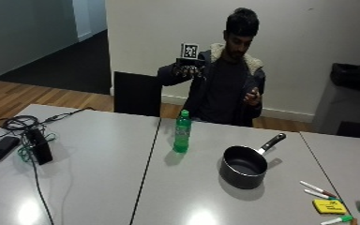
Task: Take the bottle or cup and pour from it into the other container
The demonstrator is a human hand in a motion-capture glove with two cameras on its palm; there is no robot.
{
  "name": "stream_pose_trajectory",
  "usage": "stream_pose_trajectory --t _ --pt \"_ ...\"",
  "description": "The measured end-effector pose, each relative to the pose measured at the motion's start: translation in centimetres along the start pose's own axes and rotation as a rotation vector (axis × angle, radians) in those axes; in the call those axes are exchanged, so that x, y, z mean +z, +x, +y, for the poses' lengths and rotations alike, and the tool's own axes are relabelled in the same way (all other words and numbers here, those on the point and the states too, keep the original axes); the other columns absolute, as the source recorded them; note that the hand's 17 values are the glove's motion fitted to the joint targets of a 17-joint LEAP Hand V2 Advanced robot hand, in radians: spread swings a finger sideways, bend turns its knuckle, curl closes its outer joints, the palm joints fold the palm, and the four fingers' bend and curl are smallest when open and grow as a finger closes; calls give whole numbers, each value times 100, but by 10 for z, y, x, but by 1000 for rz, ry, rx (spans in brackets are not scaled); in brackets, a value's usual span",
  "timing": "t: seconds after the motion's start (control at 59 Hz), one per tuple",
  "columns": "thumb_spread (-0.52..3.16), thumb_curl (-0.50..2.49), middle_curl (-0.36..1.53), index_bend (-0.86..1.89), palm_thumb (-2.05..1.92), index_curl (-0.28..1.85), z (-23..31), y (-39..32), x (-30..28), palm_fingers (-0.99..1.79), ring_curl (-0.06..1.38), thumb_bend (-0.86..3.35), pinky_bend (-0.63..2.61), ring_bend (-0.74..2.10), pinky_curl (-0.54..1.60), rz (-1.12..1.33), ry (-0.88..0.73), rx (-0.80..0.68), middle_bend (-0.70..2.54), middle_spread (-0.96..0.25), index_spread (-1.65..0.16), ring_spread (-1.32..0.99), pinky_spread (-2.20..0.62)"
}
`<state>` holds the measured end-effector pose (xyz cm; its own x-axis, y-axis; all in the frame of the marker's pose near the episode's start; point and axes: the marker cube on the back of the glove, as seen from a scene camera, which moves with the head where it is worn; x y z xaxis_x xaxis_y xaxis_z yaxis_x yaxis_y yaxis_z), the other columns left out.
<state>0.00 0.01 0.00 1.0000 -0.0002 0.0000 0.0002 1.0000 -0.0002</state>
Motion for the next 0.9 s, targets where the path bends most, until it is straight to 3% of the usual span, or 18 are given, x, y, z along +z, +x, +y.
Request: stream_pose_trajectory --t 0.119,0.204,0.237,0.288,0.356,0.407,0.458,0.526,0.594,0.679,0.729,0.797,0.899 --pt "73 14 13 14 37 13 9 2 -3 59 14 16 68 27 22 3 -60 -24 22 0 -32 13 23" --pt "87 18 17 13 38 16 -9 14 -3 57 17 13 70 27 25 6 -88 -397 22 0 -36 15 27" --pt "90 19 19 13 39 17 -13 15 -3 57 18 12 71 27 26 6 -81 -453 22 0 -37 16 28" --pt "94 21 20 13 40 17 -13 13 -2 56 19 9 71 28 26 3 -58 -402 22 0 -38 16 29" --pt "98 23 23 13 41 18 -3 1 0 56 20 7 72 28 27 0 -10 -94 21 0 -39 17 30" --pt "100 24 24 13 42 19 1 -1 0 55 21 5 72 28 27 0 -2 -5 21 0 -39 17 31" --pt "101 26 25 13 43 19 0 0 0 55 21 3 72 28 28 0 -8 -39 21 0 -39 18 31" --pt "102 27 26 13 44 20 -12 5 1 54 22 0 73 28 28 -2 -11 -229 20 0 -39 18 31" --pt "103 28 28 13 44 21 -17 -3 4 54 23 -1 73 27 28 5 14 -66 20 0 -39 18 31" --pt "104 30 29 13 45 21 -13 7 3 54 24 -2 73 27 29 8 -73 -357 19 0 -39 18 32" --pt "104 30 29 13 45 21 -13 10 4 54 25 -2 73 27 29 13 -97 -409 19 0 -39 18 32" --pt "104 31 30 13 45 22 -21 10 7 53 25 -3 73 27 29 4 -91 -400 19 0 -39 18 32" --pt "105 32 31 11 45 21 -17 14 14 52 26 -3 74 28 30 2 -85 -238 20 0 -39 18 32"
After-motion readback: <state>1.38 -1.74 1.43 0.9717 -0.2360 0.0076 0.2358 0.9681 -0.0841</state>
